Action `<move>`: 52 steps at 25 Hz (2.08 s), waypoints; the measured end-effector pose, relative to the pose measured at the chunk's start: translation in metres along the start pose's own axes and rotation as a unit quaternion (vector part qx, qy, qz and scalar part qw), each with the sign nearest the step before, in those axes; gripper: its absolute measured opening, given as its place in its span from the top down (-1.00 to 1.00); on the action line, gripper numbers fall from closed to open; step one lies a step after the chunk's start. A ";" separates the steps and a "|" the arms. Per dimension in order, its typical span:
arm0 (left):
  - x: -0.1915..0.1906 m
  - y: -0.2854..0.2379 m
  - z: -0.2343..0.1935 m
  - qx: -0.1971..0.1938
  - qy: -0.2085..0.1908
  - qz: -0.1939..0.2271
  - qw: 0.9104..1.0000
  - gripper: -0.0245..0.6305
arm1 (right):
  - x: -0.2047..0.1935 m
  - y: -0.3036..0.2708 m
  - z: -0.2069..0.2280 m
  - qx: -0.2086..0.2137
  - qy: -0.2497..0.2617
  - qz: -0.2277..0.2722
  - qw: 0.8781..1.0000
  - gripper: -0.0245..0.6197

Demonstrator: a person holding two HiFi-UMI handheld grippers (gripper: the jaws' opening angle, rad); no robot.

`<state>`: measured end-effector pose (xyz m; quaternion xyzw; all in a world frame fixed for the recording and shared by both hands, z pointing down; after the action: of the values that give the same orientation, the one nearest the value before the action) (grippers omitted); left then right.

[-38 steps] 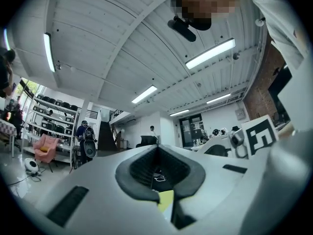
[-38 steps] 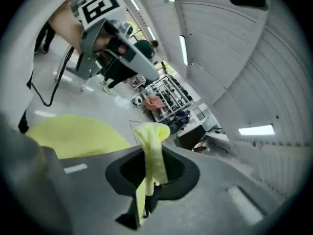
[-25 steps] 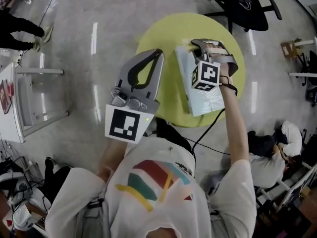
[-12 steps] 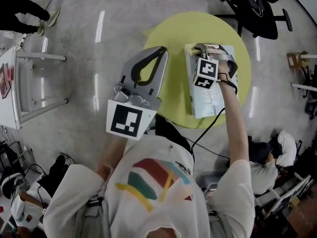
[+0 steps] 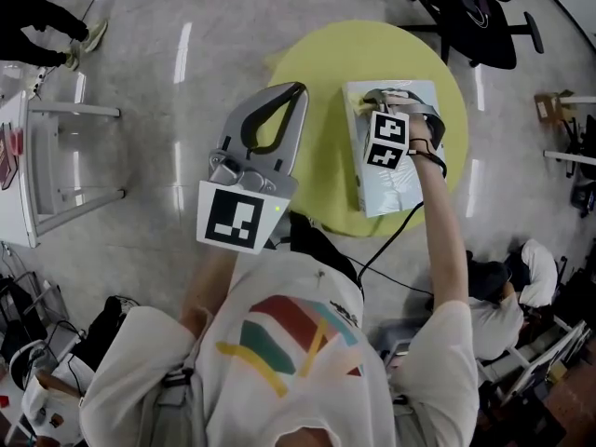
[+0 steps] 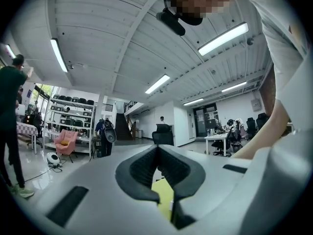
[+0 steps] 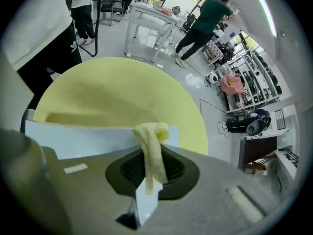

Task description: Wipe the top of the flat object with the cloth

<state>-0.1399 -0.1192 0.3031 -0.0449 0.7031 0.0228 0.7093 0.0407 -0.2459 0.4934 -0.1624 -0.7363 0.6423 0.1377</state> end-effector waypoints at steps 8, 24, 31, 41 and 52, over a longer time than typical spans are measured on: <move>0.002 0.005 0.000 -0.009 0.007 0.013 1.000 0.88 | -0.002 0.007 -0.039 0.033 -0.010 -0.003 0.999 0.84; 0.003 0.015 0.029 -0.080 0.011 0.023 0.997 0.88 | -0.012 0.023 -0.157 0.074 -0.070 0.012 0.995 0.84; -0.002 0.012 0.037 -0.109 0.012 0.025 0.994 0.88 | -0.008 0.027 -0.202 0.086 -0.079 0.003 0.993 0.84; -0.003 0.010 0.046 -0.135 0.015 0.023 0.990 0.88 | -0.003 0.035 -0.244 0.116 -0.093 -0.005 0.989 0.84; -0.005 0.005 0.049 -0.139 0.019 0.017 0.990 0.88 | -0.012 0.049 -0.232 0.090 -0.092 -0.003 0.992 0.84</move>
<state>-0.0915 -0.1090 0.3087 -0.1313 0.7074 0.1313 0.6820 0.1506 -0.0358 0.4765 -0.0874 -0.6856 0.7178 0.0847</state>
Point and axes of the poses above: the fingertips, and each gripper's own axes: y backward along the fingers, z to its right, x out of its top, the point moved 9 cm from there along y, backward along the fingers, and after that the axes turned 14 degrees about x, right-handed, at the moved point
